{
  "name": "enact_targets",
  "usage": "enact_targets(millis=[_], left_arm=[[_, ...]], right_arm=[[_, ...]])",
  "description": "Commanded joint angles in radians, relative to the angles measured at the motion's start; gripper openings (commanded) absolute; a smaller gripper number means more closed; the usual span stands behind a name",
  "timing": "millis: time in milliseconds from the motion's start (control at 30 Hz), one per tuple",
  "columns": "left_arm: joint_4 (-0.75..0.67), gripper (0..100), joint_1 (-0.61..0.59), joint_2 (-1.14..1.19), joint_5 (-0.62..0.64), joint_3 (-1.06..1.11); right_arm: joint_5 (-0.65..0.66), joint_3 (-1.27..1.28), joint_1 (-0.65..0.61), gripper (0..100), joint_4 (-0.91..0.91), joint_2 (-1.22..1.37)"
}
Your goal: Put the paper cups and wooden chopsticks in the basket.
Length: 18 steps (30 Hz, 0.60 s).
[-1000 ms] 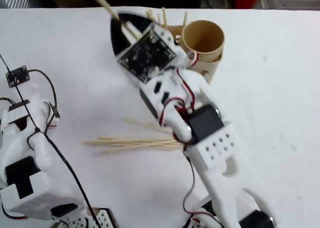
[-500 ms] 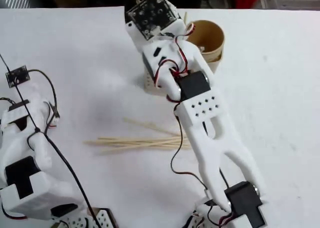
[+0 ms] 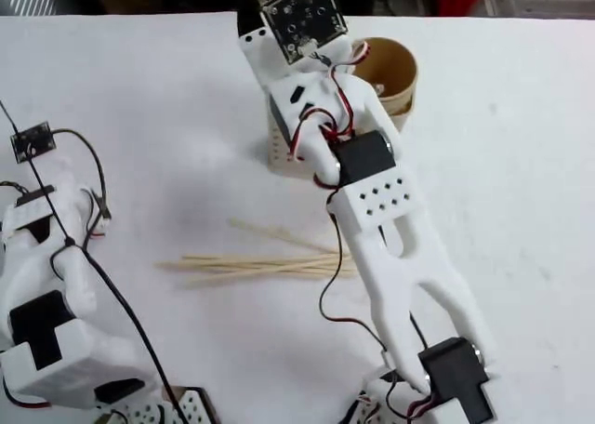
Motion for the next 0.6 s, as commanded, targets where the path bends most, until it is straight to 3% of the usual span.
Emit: enact_targets(millis=[0, 167, 367, 433, 567], left_arm=[[-0.015, 12, 0.013, -0.005, 0.006, -0.003], [-0.015, 12, 0.013, -0.005, 0.006, -0.003], [-0.015, 12, 0.013, -0.005, 0.006, -0.003], [-0.015, 12, 0.013, -0.005, 0.006, -0.003], [-0.015, 12, 0.015, -0.005, 0.006, -0.003]], right_arm=[[-0.011, -0.054, 0.005, 17.4, 0.019, -0.013], [-0.011, -0.058, 0.004, 13.2, 0.162, -0.027], [0.003, -0.054, -0.031, 5.4, 0.668, -0.177], [0.084, -0.055, -0.056, 5.3, 0.825, -0.225], [0.279, 0.04, -0.232, 5.3, 1.029, -0.2]])
